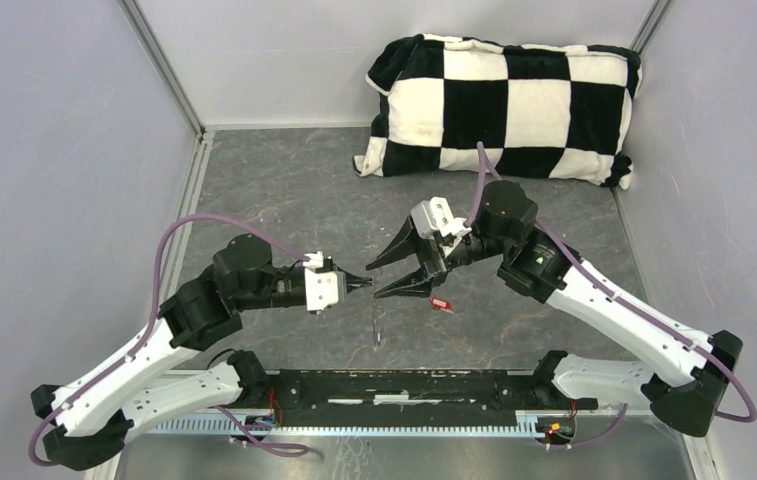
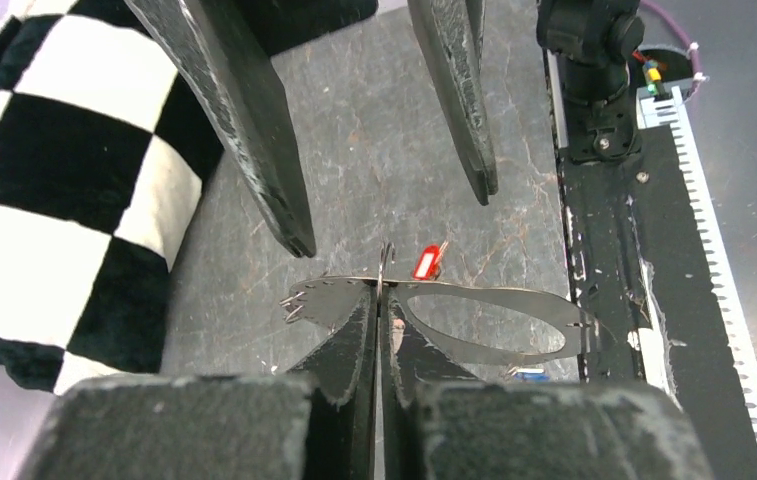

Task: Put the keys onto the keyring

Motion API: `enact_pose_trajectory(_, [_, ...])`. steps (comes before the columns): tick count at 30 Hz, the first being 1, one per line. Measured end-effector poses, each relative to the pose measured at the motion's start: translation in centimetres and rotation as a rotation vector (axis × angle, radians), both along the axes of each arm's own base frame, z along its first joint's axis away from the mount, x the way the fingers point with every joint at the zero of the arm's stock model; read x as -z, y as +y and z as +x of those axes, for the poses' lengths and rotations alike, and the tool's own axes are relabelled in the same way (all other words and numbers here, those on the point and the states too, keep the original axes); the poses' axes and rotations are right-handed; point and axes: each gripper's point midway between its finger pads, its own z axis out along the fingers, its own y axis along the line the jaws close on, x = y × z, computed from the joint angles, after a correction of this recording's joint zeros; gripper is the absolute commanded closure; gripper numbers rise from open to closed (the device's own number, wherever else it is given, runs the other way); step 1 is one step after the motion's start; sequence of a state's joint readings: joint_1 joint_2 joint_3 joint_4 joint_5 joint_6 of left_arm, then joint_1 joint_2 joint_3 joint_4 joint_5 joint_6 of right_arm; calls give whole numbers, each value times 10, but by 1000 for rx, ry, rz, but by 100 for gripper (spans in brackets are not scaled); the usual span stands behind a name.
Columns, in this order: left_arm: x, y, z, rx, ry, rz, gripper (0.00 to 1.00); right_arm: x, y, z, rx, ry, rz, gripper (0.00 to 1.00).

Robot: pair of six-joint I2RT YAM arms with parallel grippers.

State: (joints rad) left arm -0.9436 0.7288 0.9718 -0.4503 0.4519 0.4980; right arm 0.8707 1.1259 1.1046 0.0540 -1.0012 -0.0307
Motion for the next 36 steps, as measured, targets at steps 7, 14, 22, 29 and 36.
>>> enact_pose_trajectory(7, [12,0,9,-40,18,44,98,21,-8,11,89,-42,-105,45])
enact_pose_trajectory(14, [8,4,8,-53,-3,7,98,41,-20,31,251,-58,-157,40])
enact_pose_trajectory(22, [35,3,15,-111,79,30,98,90,-64,74,623,8,-222,33])
enact_pose_trajectory(29, [51,2,21,-146,131,61,98,212,-113,94,920,149,-408,33])
enact_pose_trajectory(36, [60,-2,24,-149,160,86,98,316,-143,89,1058,302,-562,28])
